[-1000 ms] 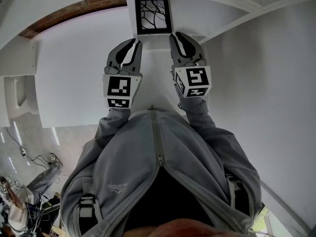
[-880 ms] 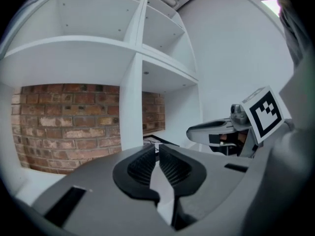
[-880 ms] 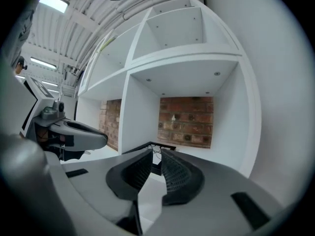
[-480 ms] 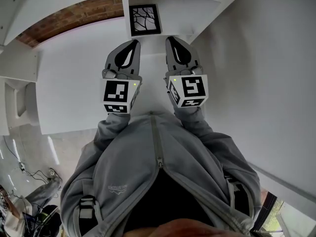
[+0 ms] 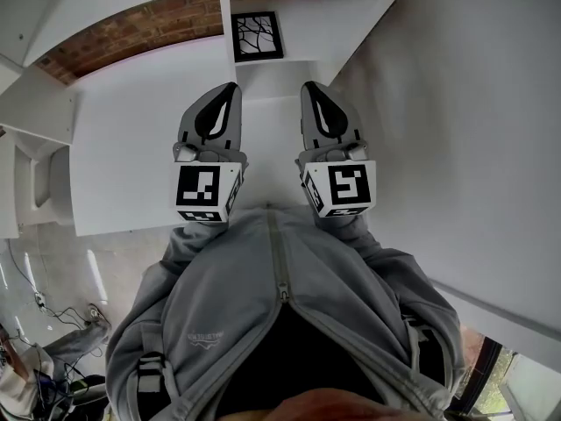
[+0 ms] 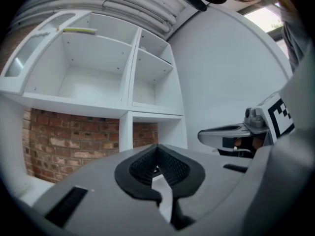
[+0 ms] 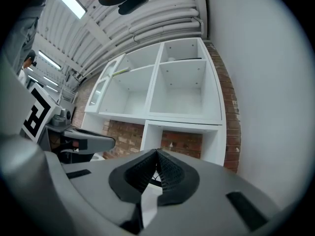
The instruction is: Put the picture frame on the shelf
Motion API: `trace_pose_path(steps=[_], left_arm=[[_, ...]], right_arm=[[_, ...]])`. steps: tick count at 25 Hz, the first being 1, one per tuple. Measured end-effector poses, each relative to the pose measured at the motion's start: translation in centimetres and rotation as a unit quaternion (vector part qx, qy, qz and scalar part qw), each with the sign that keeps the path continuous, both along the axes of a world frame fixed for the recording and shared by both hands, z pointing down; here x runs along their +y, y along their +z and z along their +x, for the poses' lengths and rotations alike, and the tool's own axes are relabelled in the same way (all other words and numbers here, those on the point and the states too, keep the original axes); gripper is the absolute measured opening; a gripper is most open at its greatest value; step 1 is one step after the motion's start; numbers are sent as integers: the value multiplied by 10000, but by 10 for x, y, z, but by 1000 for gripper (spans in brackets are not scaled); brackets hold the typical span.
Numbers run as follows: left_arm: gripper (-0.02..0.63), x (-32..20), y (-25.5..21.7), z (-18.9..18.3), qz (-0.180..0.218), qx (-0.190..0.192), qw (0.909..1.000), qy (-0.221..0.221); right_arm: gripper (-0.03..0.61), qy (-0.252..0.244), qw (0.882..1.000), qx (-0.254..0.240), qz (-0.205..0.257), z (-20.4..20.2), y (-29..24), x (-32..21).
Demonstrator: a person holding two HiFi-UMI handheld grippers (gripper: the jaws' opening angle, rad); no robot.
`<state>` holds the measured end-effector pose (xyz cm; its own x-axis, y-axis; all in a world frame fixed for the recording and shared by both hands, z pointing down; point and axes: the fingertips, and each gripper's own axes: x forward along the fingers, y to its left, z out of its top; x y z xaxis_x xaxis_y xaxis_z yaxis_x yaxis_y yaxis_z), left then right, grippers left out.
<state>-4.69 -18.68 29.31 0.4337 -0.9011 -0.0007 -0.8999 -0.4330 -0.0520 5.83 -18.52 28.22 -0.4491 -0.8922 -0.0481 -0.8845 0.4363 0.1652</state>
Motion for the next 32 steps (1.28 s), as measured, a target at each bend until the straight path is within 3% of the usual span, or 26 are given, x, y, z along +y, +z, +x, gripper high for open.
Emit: trace_pose_path(steps=[13,32], left_arm=[[8,39,-1,4,116,-47,9999,-49],[8,41,3,11,181,-63,9998,-91]], right_arm=[[29,32,9999,-83,133,7,-4,36],[28,-264,9996,-85,10,1,8,33]])
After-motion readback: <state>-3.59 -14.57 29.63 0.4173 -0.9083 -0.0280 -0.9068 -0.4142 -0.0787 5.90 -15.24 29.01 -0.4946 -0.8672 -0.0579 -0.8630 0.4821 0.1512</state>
